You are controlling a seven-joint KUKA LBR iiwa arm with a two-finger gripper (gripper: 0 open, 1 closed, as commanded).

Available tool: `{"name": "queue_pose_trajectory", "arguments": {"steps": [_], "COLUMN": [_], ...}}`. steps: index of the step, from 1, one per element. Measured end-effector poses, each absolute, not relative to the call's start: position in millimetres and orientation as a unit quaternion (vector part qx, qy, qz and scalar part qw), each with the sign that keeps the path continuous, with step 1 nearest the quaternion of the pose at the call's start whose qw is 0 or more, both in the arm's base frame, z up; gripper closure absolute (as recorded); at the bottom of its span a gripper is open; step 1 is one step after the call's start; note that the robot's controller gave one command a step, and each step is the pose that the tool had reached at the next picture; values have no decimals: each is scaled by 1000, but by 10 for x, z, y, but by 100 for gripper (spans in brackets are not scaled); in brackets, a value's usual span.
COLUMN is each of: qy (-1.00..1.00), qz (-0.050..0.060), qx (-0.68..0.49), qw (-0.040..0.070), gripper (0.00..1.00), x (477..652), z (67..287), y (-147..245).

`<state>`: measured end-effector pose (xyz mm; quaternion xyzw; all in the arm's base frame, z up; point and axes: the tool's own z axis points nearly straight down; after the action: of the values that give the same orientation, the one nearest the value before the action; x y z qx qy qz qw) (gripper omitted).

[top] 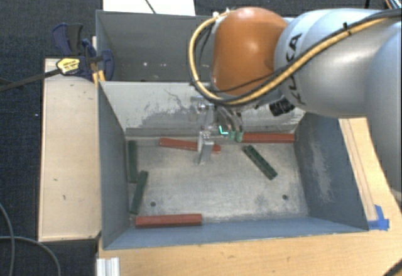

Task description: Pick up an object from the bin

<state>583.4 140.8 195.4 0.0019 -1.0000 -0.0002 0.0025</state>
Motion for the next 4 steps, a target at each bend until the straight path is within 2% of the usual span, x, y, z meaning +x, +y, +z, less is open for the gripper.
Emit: {"name": "queue_pose_trajectory", "arguments": {"steps": [1,2,3,4], "qy": [-997,-991,-987,-987], "qz": [1,0,-1,-1], "qx": [-71,-133,-159,-161], "qw": [3,1,0,-1], "gripper": [0,0,0,100], "x": [5875,5925,5918,5920], "z": [812,701,707,708], "y": [685,643,775,773]}}
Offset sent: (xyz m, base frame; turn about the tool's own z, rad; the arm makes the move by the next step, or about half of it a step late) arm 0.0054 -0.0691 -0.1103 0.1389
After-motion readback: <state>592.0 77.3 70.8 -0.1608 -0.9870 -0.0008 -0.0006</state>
